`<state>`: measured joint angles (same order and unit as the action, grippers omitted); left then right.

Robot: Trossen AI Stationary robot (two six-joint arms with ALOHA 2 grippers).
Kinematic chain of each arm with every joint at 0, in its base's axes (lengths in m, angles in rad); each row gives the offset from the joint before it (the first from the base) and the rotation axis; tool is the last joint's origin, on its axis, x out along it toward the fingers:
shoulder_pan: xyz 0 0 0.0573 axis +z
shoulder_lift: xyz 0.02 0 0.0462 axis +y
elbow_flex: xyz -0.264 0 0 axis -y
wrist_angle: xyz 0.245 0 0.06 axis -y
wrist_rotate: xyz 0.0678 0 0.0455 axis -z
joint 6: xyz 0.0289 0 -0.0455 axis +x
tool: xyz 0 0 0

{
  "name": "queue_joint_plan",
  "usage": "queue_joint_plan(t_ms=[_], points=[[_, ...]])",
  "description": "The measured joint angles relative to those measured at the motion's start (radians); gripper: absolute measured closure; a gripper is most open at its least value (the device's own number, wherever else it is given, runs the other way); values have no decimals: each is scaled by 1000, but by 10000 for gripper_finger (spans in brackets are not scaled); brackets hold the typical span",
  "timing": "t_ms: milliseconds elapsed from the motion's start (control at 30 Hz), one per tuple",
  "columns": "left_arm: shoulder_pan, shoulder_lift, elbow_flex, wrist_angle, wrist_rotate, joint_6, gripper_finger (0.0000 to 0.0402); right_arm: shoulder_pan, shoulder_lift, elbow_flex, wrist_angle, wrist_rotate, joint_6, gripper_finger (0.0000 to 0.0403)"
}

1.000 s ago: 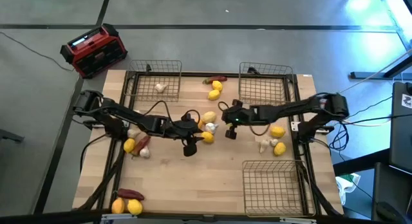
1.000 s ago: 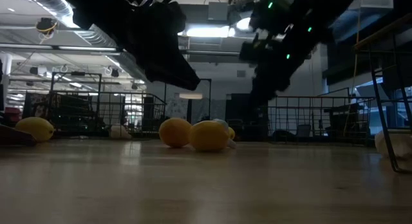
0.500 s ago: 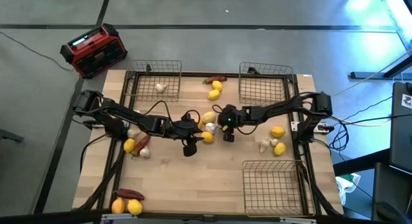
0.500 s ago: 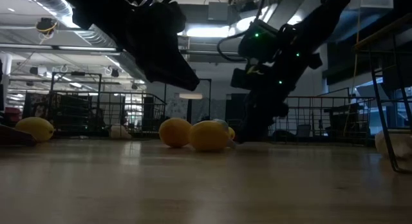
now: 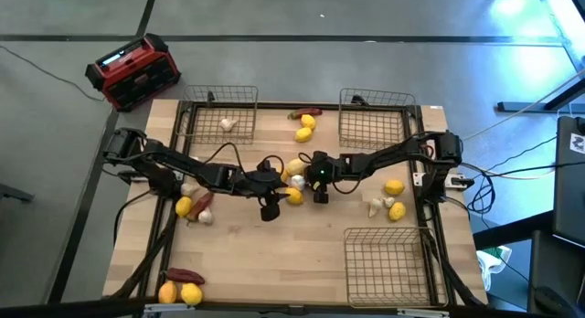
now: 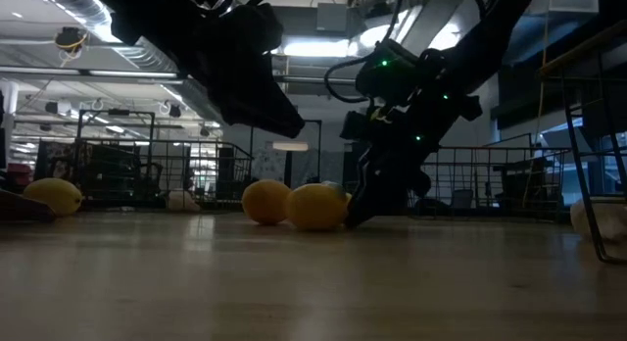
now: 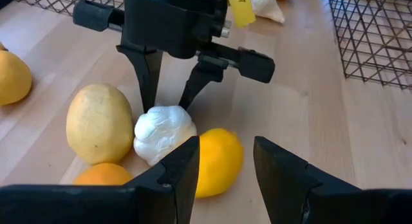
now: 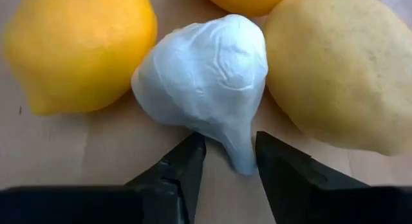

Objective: Sort produce into baskets
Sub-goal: Put the white garlic into the top left wire basket

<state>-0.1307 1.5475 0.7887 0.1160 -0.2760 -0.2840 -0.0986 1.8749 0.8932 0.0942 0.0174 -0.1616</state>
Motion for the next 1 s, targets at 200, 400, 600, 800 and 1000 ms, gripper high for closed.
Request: queue_joint_plan(t_ms=[200,400,600,800,1000], points=[[0,0,0,0,-2,-8,259,2,2,-1,11,4,15,327],[0,0,0,0,-2,-16,259,27,-16,-3,10,31,23,394],[-2,0,0,0,-2,-17,259,91,-137,-6,-35,133,24,383],[-16,0,1,5,-21,-7,259,129,-264,-6,-162,261,51,392],[-54,0,1,46,-68,1,259,172,-339,-5,-214,288,127,388]])
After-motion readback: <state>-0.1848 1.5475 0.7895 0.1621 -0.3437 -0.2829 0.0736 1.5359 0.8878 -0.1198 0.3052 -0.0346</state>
